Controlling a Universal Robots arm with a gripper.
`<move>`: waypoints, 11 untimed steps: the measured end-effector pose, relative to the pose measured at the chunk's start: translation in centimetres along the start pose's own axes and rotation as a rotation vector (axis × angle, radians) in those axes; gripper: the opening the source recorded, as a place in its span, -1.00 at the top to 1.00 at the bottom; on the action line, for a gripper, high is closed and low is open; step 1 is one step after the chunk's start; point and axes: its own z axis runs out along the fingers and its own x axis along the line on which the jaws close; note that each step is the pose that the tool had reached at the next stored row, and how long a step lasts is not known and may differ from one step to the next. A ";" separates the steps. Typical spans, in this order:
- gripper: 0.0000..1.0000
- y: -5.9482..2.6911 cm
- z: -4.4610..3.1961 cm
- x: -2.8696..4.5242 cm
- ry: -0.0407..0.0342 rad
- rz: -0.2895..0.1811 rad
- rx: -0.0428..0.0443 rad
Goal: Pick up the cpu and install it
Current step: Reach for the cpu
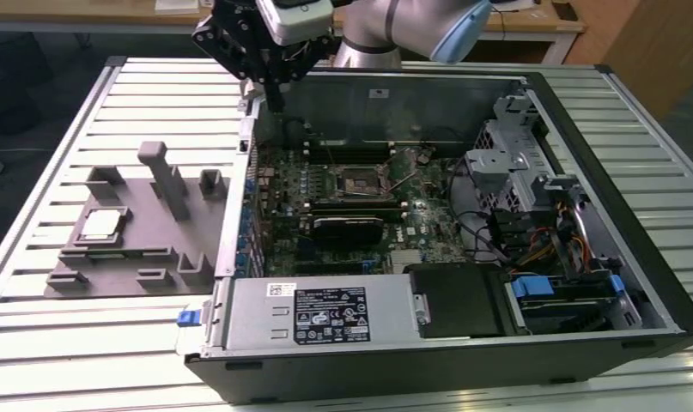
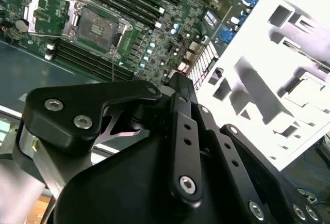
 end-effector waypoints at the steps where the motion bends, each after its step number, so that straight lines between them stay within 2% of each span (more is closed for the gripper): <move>1: 0.79 -0.01 -0.01 0.13 -0.0003 0.000 0.0000; 11: 0.79 -0.11 -0.05 1.45 -0.0039 0.000 -0.0003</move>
